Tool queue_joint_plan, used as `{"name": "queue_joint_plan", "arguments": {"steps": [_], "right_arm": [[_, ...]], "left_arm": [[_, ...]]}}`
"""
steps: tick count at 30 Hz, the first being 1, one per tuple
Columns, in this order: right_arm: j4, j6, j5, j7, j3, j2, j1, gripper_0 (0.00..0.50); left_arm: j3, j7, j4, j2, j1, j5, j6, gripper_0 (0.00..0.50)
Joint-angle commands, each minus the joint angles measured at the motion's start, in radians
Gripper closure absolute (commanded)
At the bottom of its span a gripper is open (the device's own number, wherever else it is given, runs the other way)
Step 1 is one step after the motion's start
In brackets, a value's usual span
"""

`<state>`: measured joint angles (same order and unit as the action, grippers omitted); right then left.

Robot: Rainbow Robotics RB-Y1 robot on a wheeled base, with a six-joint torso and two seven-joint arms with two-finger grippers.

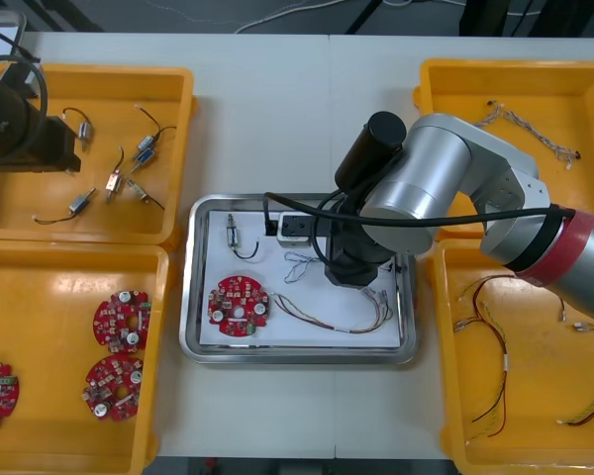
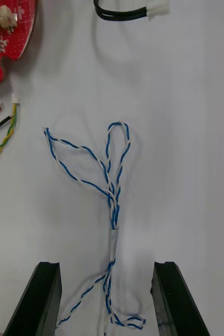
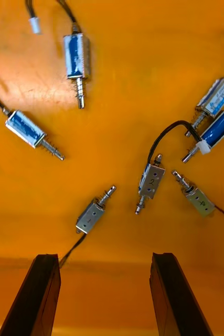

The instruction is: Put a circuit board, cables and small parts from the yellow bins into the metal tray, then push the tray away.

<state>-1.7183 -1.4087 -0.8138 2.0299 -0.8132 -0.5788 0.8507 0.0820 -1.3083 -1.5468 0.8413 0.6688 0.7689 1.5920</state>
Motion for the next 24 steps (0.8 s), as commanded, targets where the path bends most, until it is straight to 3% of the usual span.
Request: {"name": "queue_joint_plan", "arguments": {"steps": [1, 7, 14, 24], "right_arm": [[-0.011, -0.003, -0.053, 0.016, 0.036, 0.001, 0.042, 0.0], [-0.029, -0.082, -0.074, 0.013, 0.117, -0.001, 0.047, 0.0], [-0.09, -0.254, -0.093, 0.001, 0.255, -0.007, 0.05, 0.0], [-0.129, -0.483, -0.18, -0.054, 0.44, -0.044, 0.05, 0.0]], "left_arm": [[0.028, -0.098, 0.024, 0.05, -0.011, 0.01, -0.064, 0.0], [0.036, -0.186, 0.022, 0.05, -0.038, 0.018, -0.098, 0.0], [0.033, -0.324, -0.012, 0.068, -0.15, 0.043, -0.214, 0.0], [0.036, -0.425, -0.021, 0.073, -0.179, 0.05, -0.244, 0.0]]}}
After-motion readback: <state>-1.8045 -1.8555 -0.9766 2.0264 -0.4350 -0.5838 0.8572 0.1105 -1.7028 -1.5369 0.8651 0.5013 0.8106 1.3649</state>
